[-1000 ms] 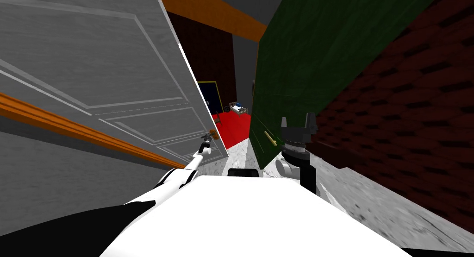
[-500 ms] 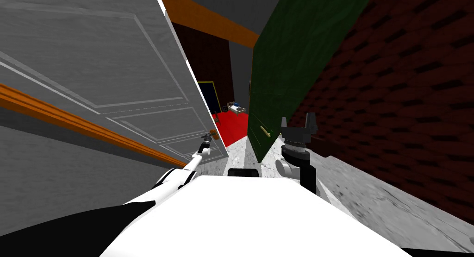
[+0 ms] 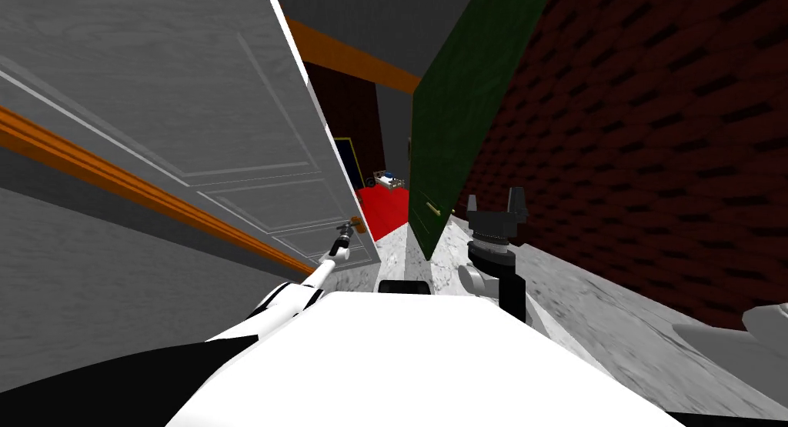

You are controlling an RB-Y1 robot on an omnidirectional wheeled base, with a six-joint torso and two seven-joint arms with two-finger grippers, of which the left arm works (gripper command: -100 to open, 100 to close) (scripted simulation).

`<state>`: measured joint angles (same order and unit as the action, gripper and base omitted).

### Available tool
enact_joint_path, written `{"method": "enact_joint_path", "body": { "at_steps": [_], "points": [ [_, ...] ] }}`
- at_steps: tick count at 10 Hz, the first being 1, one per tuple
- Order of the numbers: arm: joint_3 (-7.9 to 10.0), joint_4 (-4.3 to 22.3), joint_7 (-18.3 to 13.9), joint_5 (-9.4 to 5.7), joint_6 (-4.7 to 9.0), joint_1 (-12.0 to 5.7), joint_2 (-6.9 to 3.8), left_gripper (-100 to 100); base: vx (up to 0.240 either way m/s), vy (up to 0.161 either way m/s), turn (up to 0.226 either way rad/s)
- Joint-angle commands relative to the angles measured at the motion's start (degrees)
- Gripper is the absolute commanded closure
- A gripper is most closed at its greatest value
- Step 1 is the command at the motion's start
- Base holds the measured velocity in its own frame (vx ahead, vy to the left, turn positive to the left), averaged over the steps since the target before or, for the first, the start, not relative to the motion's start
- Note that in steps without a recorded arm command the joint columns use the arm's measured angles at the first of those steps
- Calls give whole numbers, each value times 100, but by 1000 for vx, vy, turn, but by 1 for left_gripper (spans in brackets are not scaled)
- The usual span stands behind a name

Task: Pull the door open

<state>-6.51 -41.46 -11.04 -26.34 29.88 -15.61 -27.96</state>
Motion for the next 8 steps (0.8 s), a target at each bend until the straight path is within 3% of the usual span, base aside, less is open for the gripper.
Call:
{"method": "enact_joint_path", "body": {
  "at_steps": [1,8],
  "points": [
    [-117,-61,-89,1,33,33,-64,100,-148,15,-81],
    [-629,-324,-479,7,176,175,-342,100,-216,75,-107]
  ]
}}
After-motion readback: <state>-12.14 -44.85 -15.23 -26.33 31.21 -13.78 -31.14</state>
